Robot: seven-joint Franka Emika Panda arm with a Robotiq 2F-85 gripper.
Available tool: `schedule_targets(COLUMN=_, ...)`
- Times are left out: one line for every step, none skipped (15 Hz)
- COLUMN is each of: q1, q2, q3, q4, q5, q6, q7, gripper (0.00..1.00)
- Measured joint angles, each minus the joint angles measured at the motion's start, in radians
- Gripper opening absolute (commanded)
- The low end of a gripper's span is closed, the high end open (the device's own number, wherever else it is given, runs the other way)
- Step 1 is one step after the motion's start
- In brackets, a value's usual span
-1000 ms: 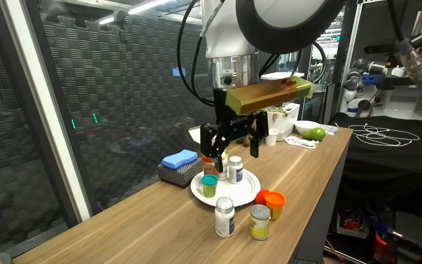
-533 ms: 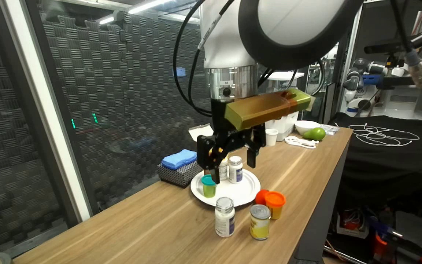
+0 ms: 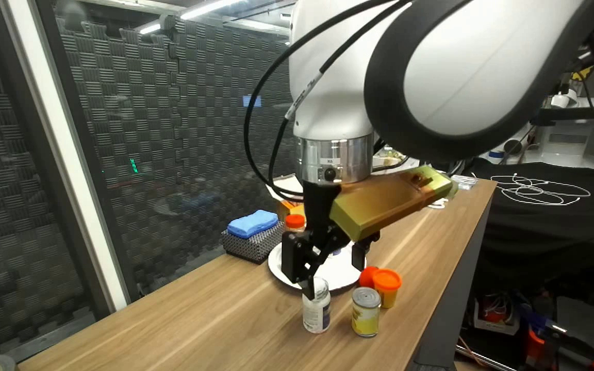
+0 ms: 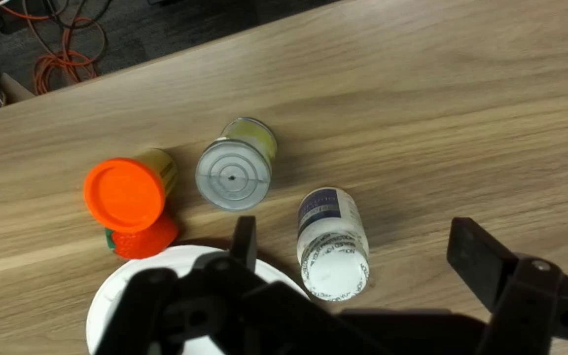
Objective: Put the bottles on the tray
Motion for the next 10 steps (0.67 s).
schedule_targets(q1=0.0, q2=0.016, q3=0.0, q4=-0.001, q5=-0.019, q6=0.024, q7=0.012, gripper=1.0)
schedule_targets(q1=0.0, q2=0.034, q3=0.0, q4=0.0, q5=-0.034, q6=0.044, q7=0.02, gripper=1.0)
schedule_targets(q1=0.0, q2=0.054, q3=0.0, q4=0.002, q5=-0.049, q6=0.062, q7=0.027, gripper=1.0)
schedule_targets(q1=0.0, q2=0.075, q3=-0.002, q4=0.005, q5=-0.061, q6=0.076, q7=0.033, gripper=1.0)
schedule_targets(q1=0.0, q2=0.096, q3=-0.004, q4=0.01, q5=-0.068, q6=0.089, q7=0.037, gripper=1.0)
schedule_targets(q1=0.0, q2=0.117, q3=-0.008, q4=0.017, q5=-0.074, q6=0.103, q7=0.04, gripper=1.0)
schedule_targets(q1=0.001, q2=0.137, q3=-0.013, q4=0.027, q5=-0.082, q6=0.114, q7=0.043, gripper=1.0)
schedule_targets(q1=0.003, q2=0.155, q3=-0.021, q4=0.038, q5=-0.088, q6=0.124, q7=0.047, gripper=1.0)
schedule_targets(q1=0.005, q2=0.172, q3=-0.03, q4=0.052, q5=-0.091, q6=0.131, q7=0.05, gripper=1.0)
schedule_targets(q1=0.008, q2=0.187, q3=-0.039, q4=0.067, q5=-0.092, q6=0.137, q7=0.052, gripper=1.0)
